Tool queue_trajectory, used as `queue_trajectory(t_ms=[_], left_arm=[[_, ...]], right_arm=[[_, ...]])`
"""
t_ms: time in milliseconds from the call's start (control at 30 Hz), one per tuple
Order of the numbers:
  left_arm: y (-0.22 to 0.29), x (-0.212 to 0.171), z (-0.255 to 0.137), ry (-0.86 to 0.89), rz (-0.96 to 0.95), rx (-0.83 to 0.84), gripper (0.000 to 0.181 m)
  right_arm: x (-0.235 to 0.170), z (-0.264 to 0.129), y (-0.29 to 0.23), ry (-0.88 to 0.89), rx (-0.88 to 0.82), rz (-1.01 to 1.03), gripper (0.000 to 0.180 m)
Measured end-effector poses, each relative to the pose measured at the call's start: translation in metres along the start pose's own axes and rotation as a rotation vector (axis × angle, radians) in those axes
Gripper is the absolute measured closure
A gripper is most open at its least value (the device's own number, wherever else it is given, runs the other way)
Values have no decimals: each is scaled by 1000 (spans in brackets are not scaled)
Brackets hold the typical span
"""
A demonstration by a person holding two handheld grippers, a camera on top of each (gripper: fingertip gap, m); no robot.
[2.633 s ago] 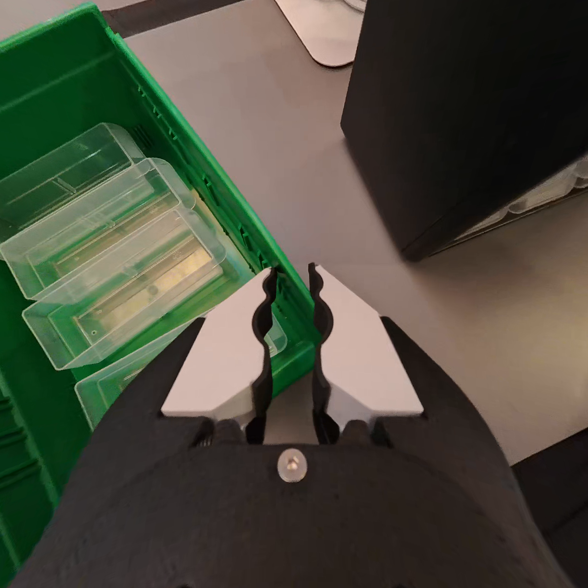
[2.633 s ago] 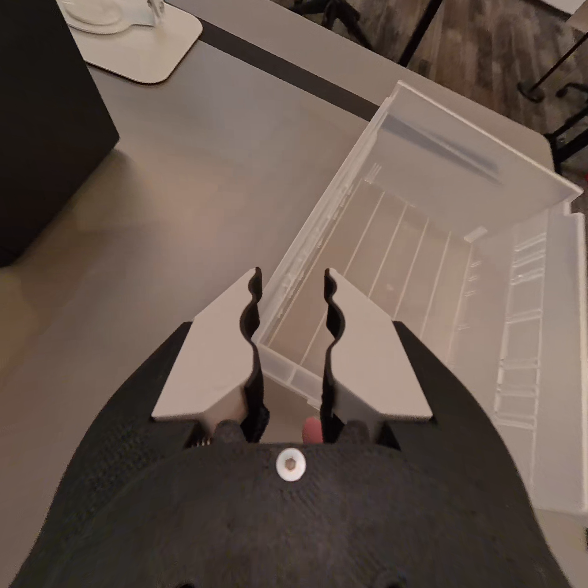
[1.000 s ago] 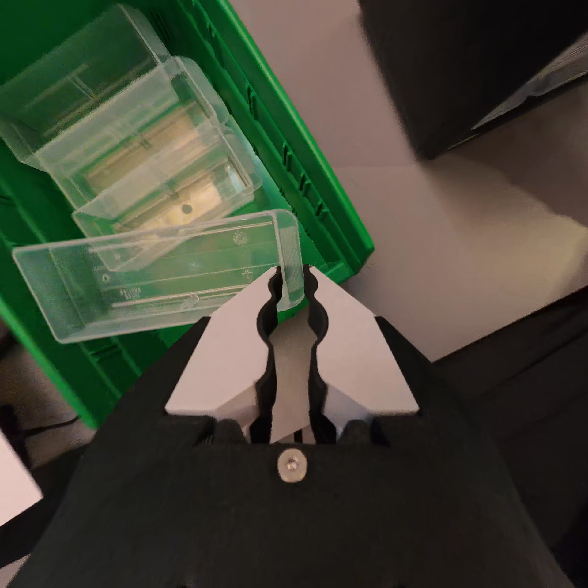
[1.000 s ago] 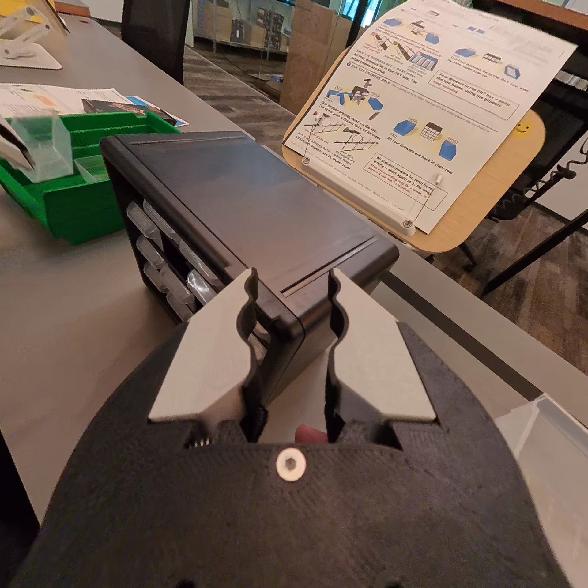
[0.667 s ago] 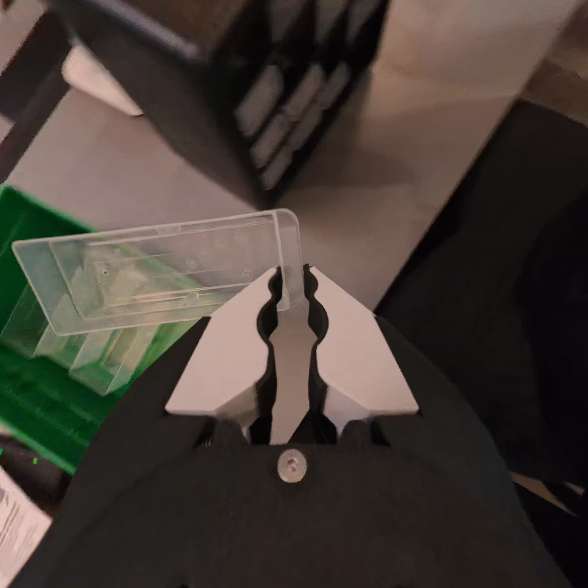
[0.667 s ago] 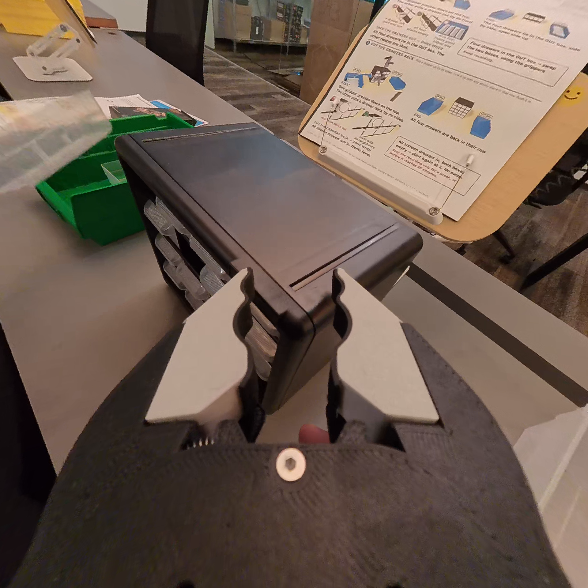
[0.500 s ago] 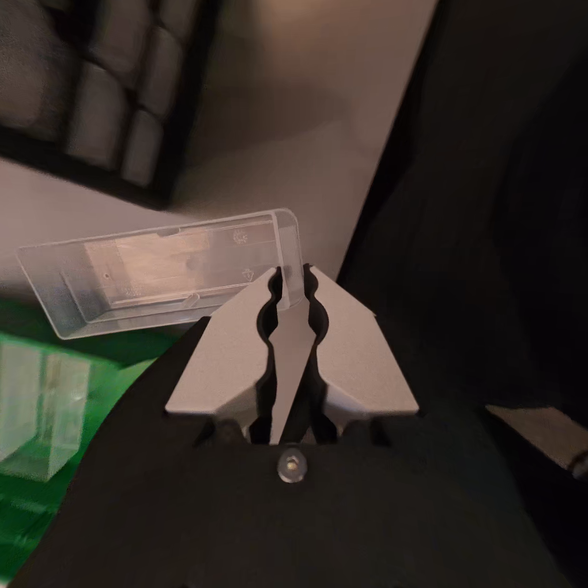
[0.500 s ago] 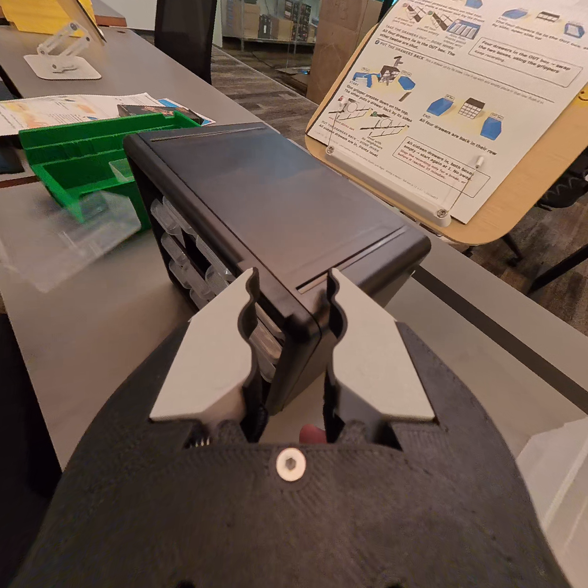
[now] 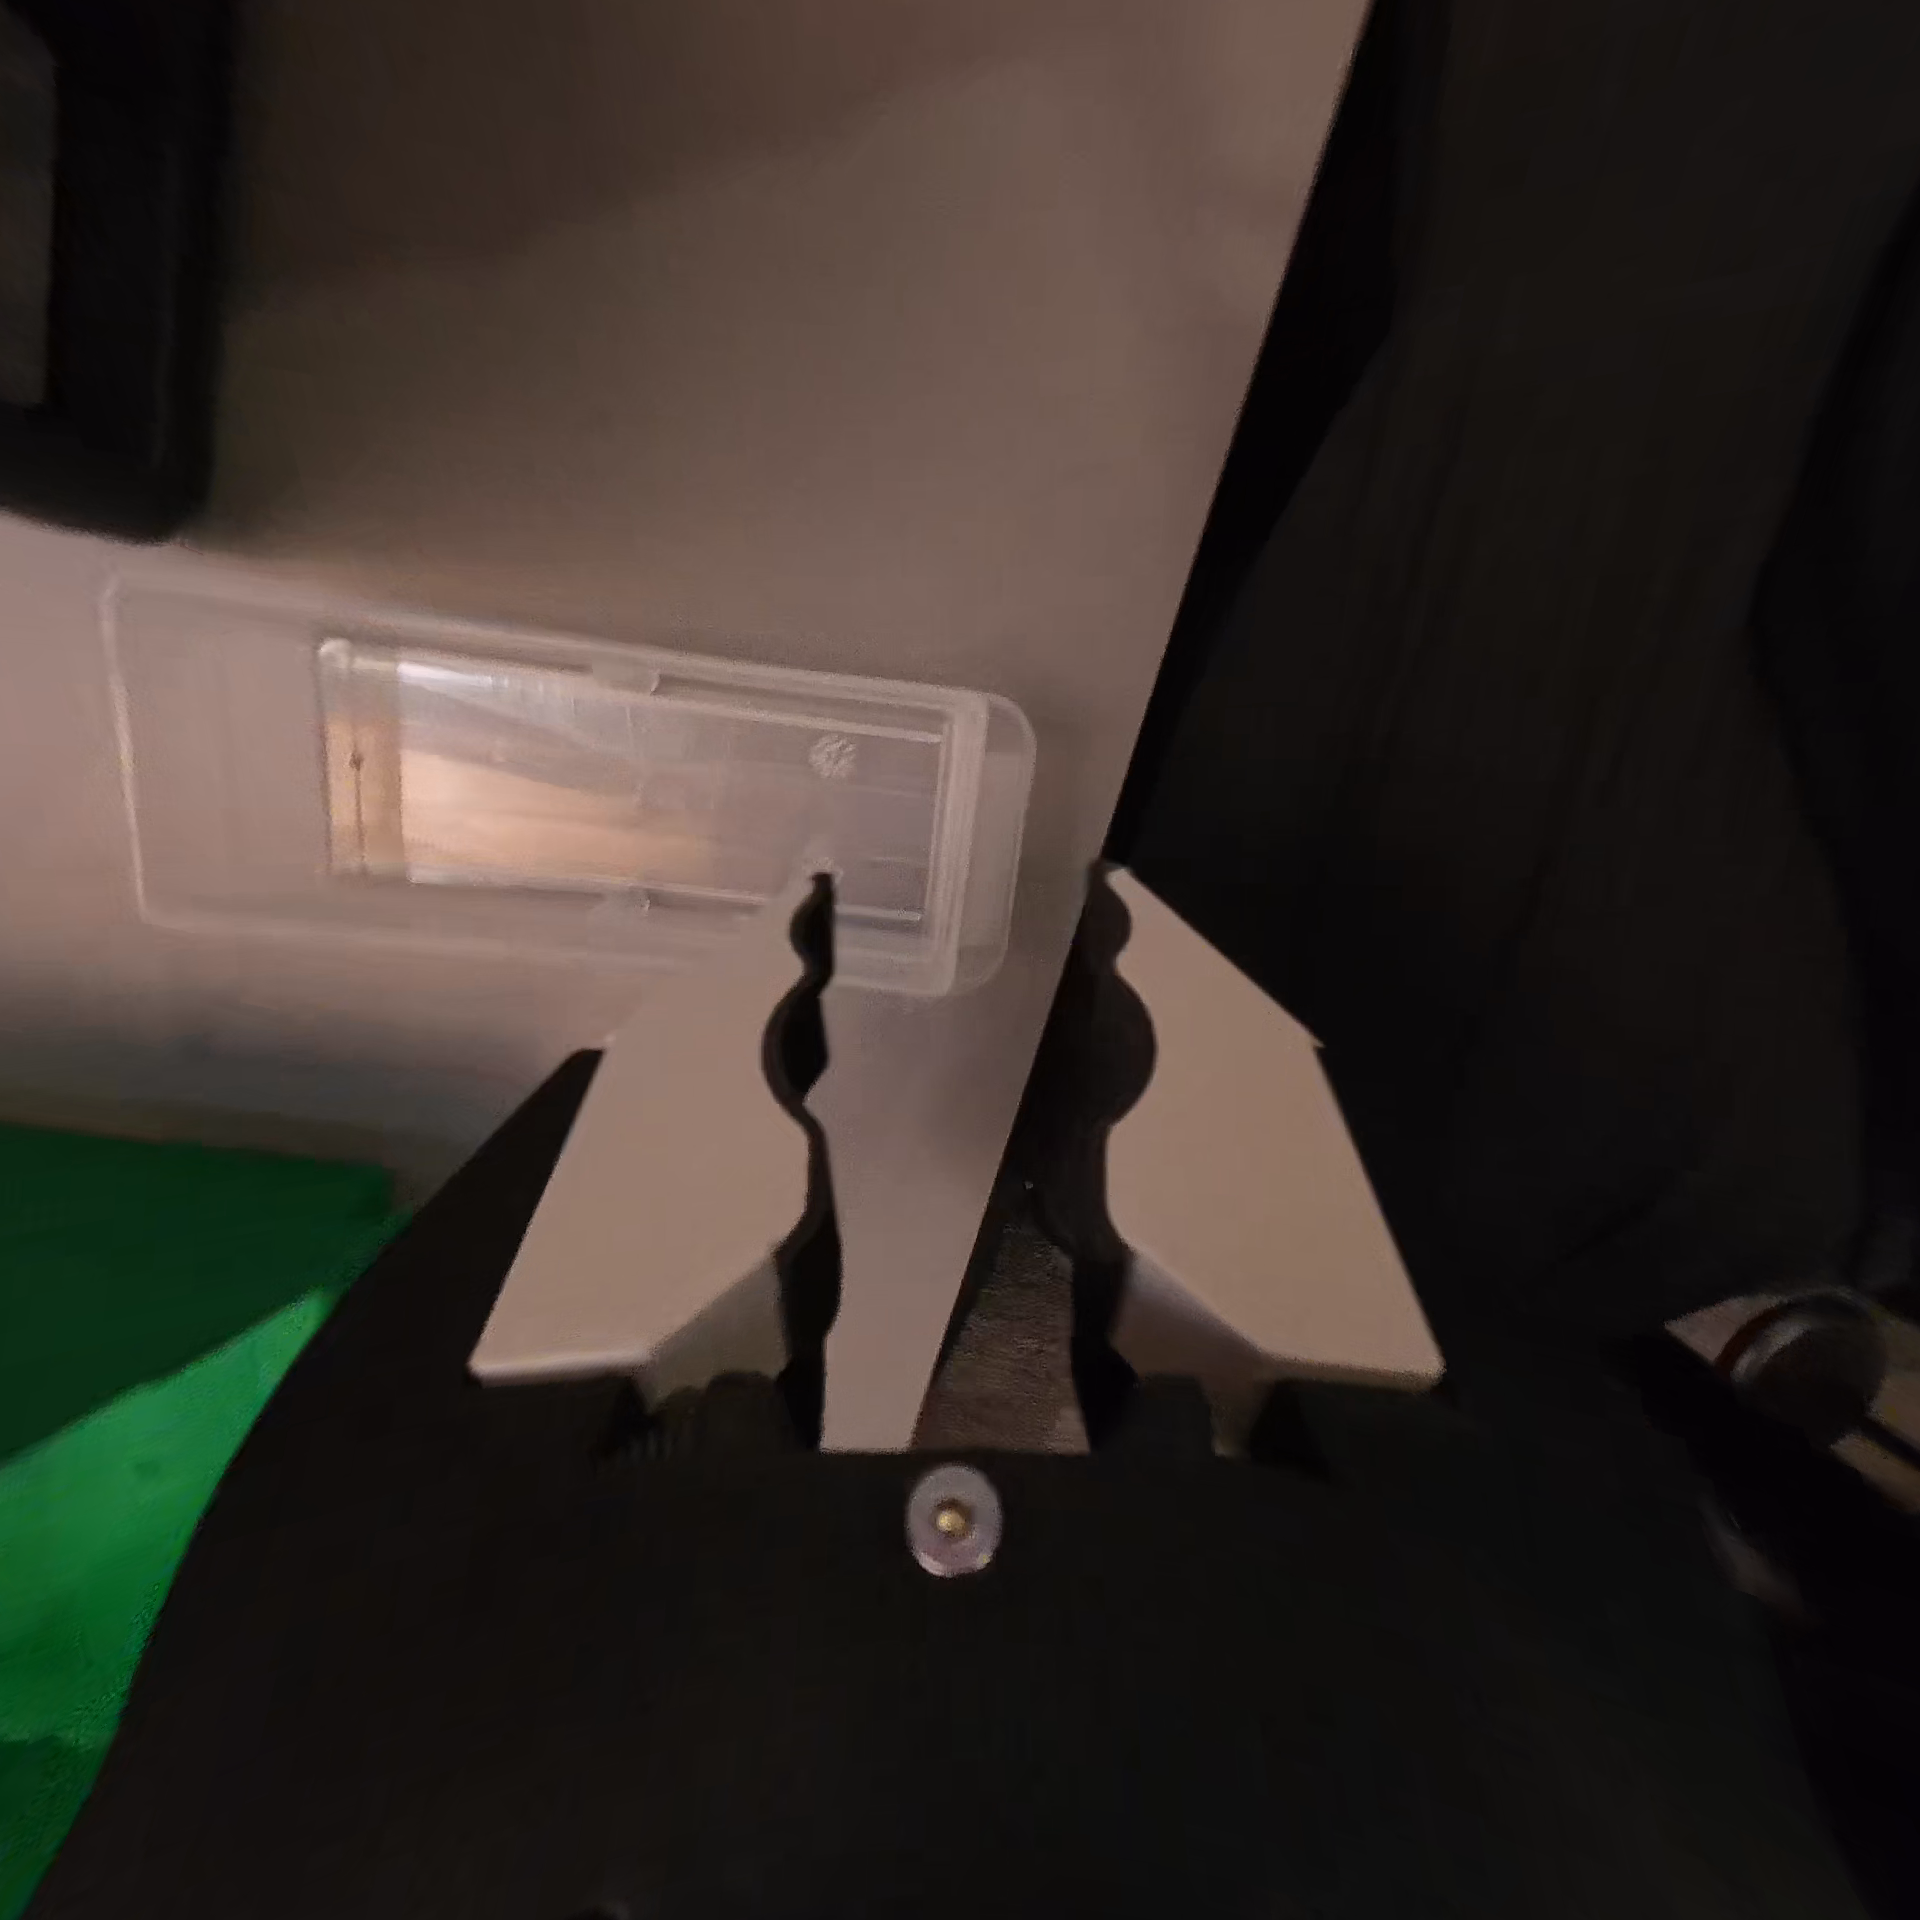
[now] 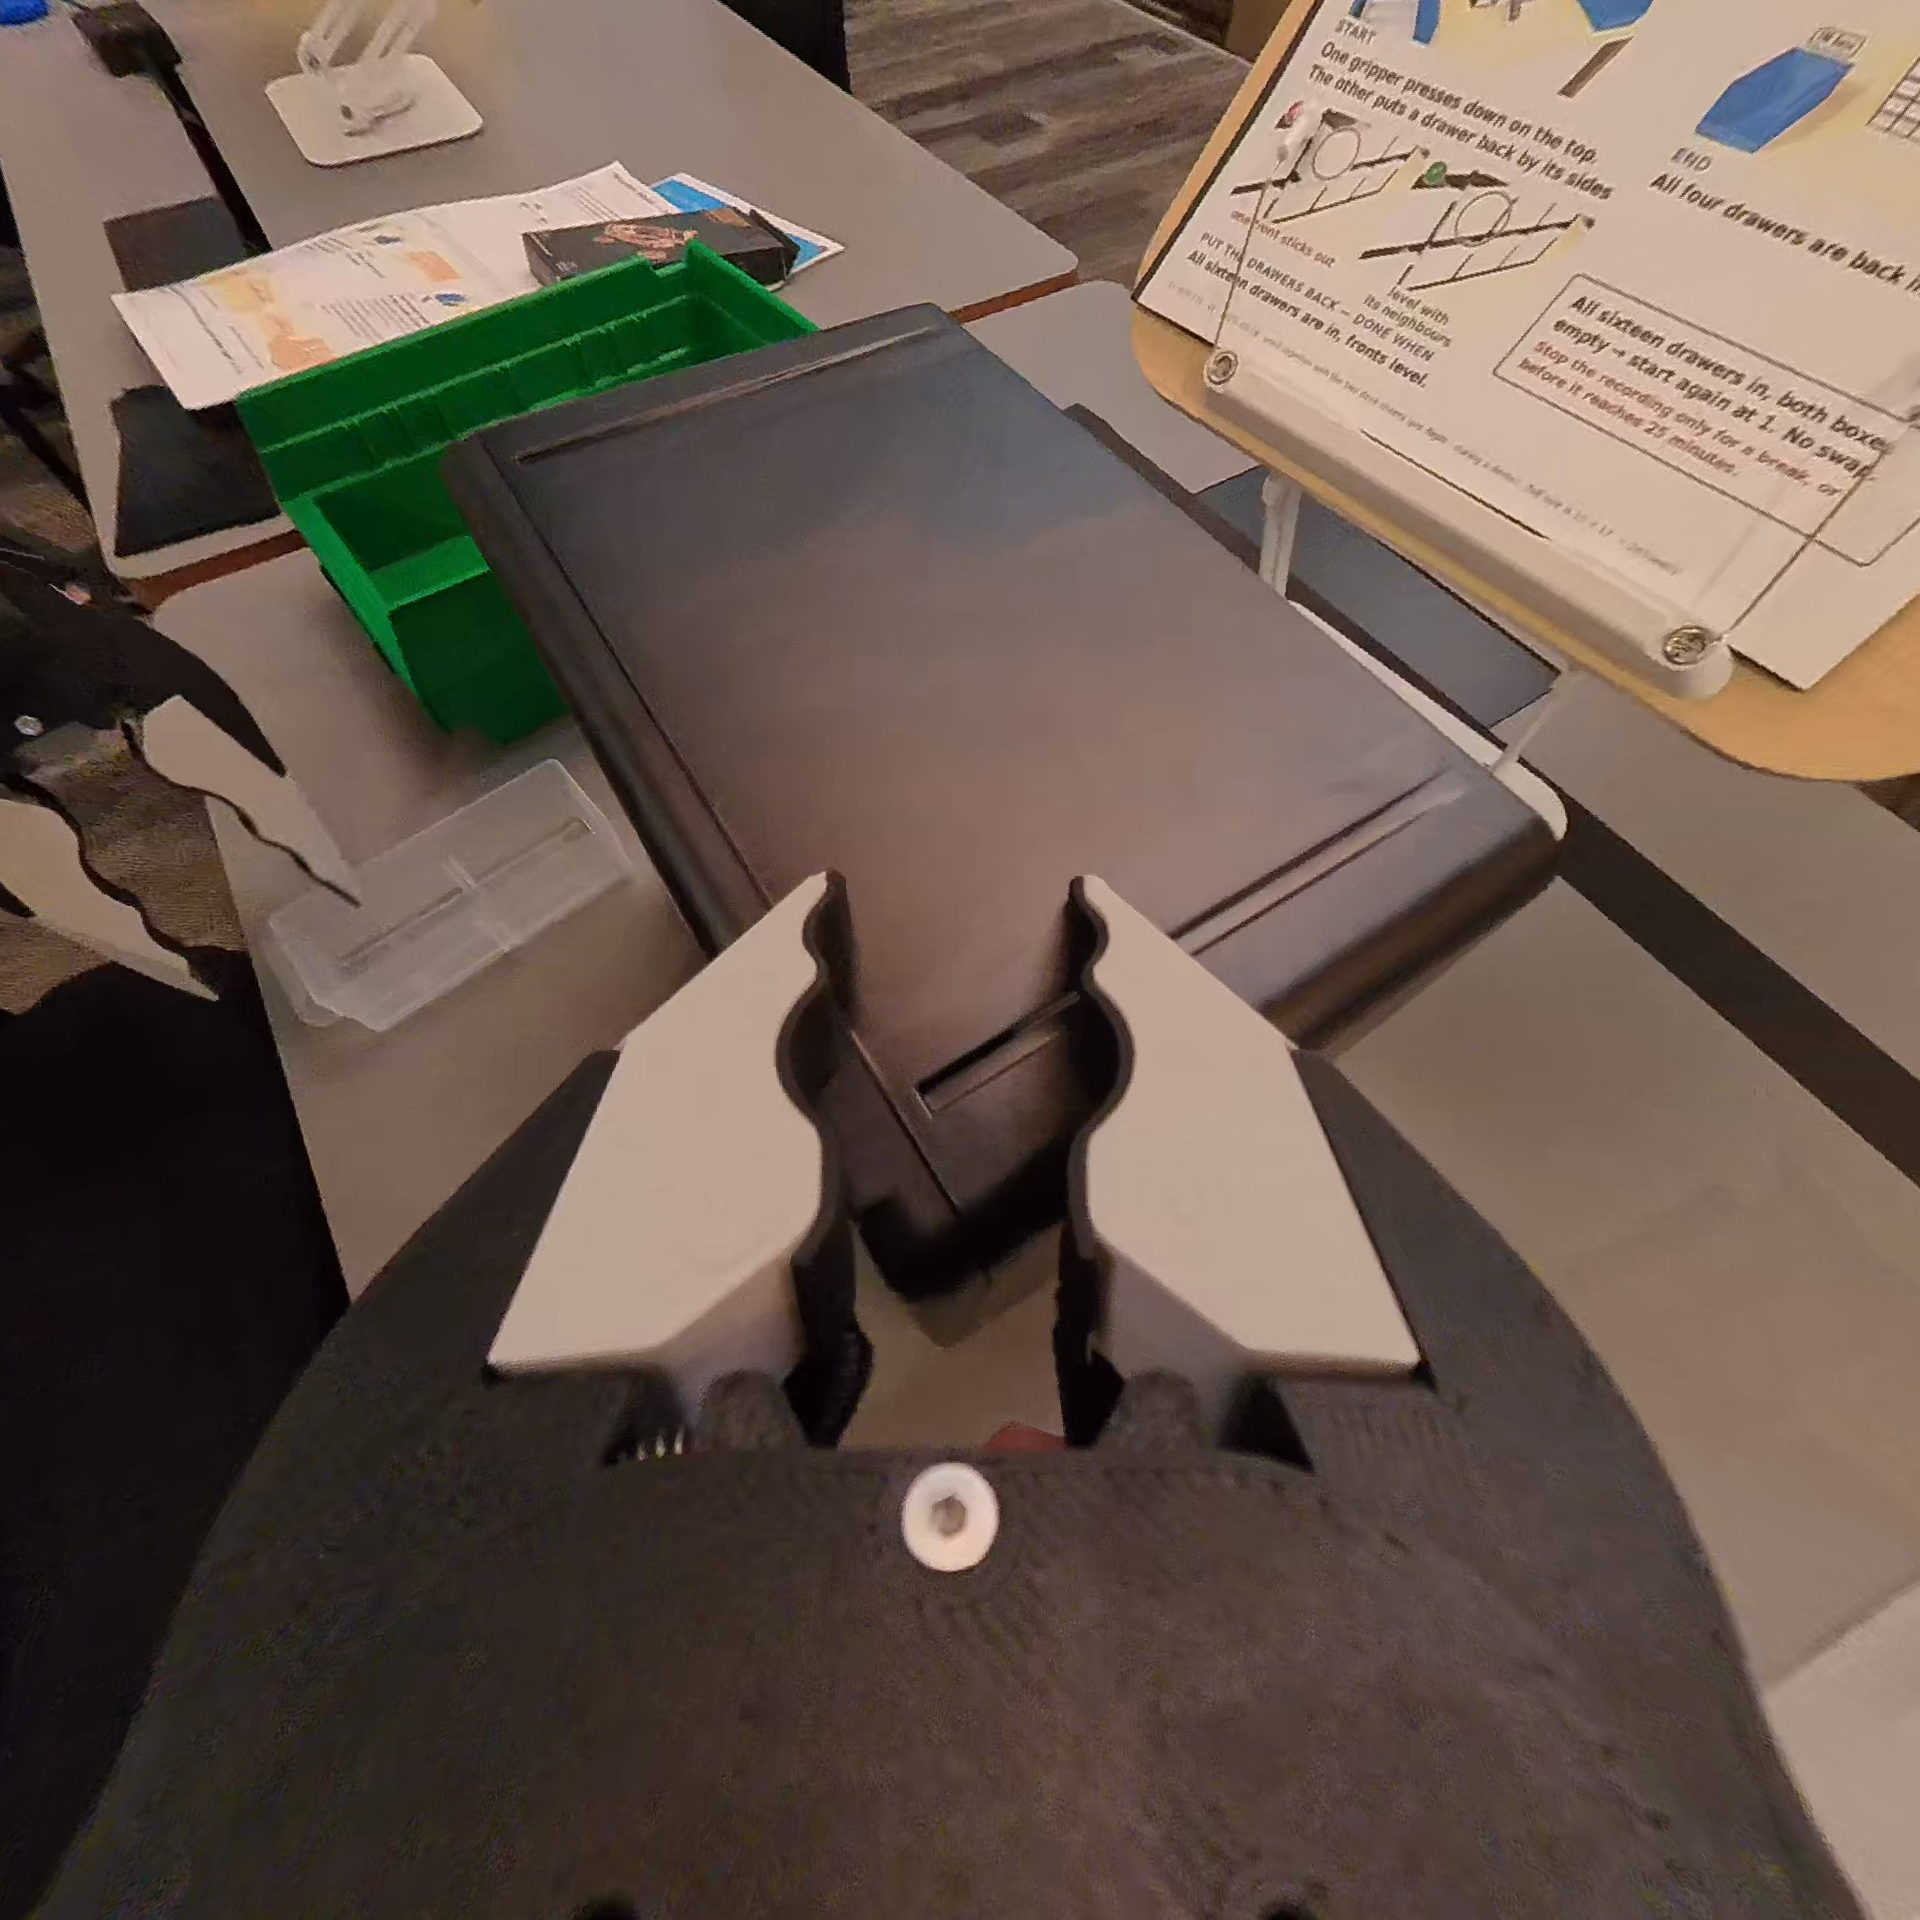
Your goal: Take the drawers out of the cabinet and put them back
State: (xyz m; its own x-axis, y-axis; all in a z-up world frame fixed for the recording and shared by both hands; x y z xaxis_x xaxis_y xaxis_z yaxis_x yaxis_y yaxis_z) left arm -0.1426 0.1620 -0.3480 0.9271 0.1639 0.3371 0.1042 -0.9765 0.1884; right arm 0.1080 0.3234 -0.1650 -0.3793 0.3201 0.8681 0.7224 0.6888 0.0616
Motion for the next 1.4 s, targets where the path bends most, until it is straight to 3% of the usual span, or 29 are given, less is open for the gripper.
queue_trajectory(t_ms=[33, 200, 300, 467, 600, 800, 967, 1267, 1400], left_arm=[[-2, -1, -3, 8, -45, 24, 120], [-14, -3, -10, 111, -367, 157, 53], [-14, 7, -1, 258, -606, 196, 29], [-16, 4, 29, 319, -789, 285, 50], [-25, -4, 30, 273, -752, 340, 103], [-25, -2, 24, 329, -779, 297, 106], [-14, 8, -4, 367, -709, 330, 107], [27, 61, -58, 485, -580, 252, 107], [20, 82, -81, 494, -570, 286, 107]], right_arm=[[1, 2, 0, 6, 4, 3, 140], [2, 3, -1, -4, 16, -1, 141], [2, 3, -2, 11, 2, -8, 142], [2, 3, -2, 23, -11, -11, 142], [2, 2, -2, 32, -19, -14, 142], [2, 2, -2, 41, -23, -16, 142], [2, 2, -1, 46, -26, -17, 142], [1, 2, -1, 52, -28, -17, 142], [1, 1, -1, 54, -29, -18, 142]])
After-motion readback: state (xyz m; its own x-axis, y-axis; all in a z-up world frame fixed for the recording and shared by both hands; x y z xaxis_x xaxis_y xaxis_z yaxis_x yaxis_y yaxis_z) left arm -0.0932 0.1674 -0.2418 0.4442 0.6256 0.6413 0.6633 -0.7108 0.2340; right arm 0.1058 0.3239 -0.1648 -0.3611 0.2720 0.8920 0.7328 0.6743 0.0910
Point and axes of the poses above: each gripper's, where its closed fingertips meet, z out along the fingers, x out of its top, y = z × x across the jaws, the point moved 1 cm from there along -z, back along the fingers, and after that the axes turned 6 degrees about -x, right-handed, at the moved point
